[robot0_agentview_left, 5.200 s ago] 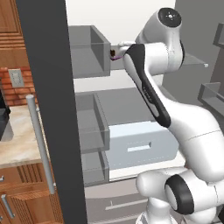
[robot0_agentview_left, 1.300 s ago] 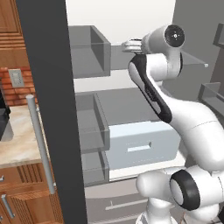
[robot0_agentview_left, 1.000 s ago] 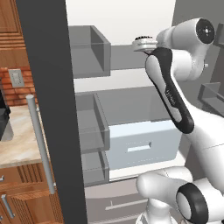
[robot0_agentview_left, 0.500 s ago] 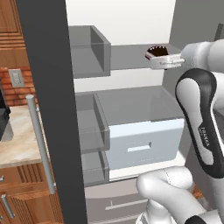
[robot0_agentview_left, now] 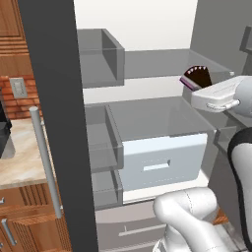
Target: Take the cakes from the fridge and place them on the empty tray on the dining counter.
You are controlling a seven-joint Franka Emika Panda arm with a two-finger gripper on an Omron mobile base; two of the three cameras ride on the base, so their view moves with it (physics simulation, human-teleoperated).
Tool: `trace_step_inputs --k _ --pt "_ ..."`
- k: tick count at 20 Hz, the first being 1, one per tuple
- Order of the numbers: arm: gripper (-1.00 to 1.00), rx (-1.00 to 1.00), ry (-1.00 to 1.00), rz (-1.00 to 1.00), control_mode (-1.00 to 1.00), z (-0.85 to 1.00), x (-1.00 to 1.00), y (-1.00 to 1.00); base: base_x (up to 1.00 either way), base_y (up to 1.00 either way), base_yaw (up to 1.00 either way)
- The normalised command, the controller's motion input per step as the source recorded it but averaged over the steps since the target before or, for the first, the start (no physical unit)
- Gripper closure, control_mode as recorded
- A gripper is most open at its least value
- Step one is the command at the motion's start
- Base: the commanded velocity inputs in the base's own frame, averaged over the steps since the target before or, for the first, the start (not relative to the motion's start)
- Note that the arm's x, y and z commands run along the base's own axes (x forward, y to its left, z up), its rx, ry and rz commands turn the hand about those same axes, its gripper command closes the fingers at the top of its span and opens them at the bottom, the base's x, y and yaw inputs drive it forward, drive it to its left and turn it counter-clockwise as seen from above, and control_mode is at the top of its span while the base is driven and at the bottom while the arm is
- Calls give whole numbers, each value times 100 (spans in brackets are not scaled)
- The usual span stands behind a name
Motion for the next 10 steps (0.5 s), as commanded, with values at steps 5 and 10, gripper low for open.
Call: trace_step_inputs --k 5,10 --pt "100 0 -1 -2 -100 -2 -17 -2 0 0 0" --pt "100 0 0 0 100 0 0 0 -6 -3 -1"
